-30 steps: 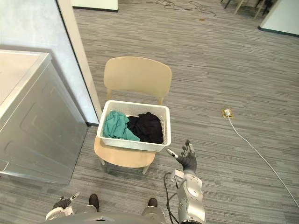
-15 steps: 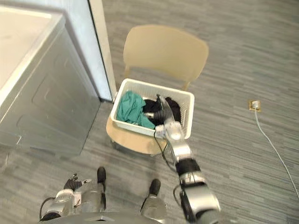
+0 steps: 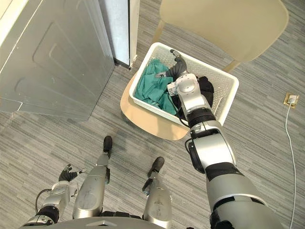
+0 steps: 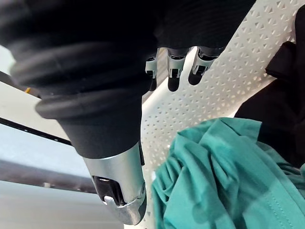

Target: Pick up the laundry basket with both hands and put the clothes into the washing machine.

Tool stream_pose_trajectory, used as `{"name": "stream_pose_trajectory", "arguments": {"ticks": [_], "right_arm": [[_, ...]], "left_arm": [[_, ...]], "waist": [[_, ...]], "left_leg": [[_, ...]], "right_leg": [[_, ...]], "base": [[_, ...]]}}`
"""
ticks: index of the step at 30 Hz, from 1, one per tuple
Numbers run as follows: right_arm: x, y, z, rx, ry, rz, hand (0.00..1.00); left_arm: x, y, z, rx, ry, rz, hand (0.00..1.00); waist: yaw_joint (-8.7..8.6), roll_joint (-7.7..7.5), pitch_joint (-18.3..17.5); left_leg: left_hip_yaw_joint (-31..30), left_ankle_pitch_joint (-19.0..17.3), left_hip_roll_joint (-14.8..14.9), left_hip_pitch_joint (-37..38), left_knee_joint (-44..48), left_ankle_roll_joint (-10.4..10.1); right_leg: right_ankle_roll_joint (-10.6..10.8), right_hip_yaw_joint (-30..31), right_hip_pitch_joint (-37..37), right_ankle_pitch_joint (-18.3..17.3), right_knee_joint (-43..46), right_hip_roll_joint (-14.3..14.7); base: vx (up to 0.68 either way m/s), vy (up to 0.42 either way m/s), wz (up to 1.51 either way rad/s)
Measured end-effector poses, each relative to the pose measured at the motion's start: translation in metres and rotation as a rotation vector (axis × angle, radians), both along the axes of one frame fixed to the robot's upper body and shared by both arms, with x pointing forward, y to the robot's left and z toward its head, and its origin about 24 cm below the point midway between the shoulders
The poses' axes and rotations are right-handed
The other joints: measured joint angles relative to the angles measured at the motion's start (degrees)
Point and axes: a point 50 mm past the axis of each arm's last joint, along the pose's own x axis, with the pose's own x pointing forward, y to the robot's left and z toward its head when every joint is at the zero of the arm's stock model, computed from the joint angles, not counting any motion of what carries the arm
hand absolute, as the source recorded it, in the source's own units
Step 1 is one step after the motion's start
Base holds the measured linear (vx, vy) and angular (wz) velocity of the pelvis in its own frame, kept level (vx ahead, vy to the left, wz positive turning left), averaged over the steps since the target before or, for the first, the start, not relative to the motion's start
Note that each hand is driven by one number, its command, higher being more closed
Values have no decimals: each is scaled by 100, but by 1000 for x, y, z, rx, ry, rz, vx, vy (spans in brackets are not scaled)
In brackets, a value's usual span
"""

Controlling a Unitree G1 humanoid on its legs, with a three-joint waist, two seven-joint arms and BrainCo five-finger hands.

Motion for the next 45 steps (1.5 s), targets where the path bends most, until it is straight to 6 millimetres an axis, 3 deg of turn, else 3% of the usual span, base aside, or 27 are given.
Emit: {"name": "stream_pose_trajectory", "arguments": {"ticks": [15,28,29,40,45], "right_arm": [[1,-27,-11,47,83,-112,0],[-1,-48,11,60,8,-220,0],[-1,-48,11,63,4,-225,100],[-6,-55,-11,-121,47,-278,100],[-10,-60,-37,11,122,-311,100]], "left_arm": [[20,1,14,-27,-99,36,0],[41,-4,31,-46,-207,56,0],[41,-5,31,-48,-207,57,0],[47,-9,35,-64,-234,91,0],[52,-15,38,-64,-243,58,0]], "waist": [[44,-107,110],[299,-101,239],[300,-101,240],[340,-106,240],[344,-120,241]], "left_leg": [[-323,100,51,-841,162,-4],[-888,132,80,-1970,573,-36],[-909,127,80,-1998,595,-37],[-977,131,101,-2097,676,-36],[-868,128,133,-1748,606,-19]], "right_leg": [[-73,-241,-573,46,59,86],[-126,-723,-1147,16,84,243],[-132,-737,-1155,11,87,249],[-232,-800,-1239,-68,270,257],[-249,-727,-969,-78,279,249]], "base": [[-25,-23,7],[-17,-10,13],[-2,12,10],[10,18,2],[5,8,-1]]}}
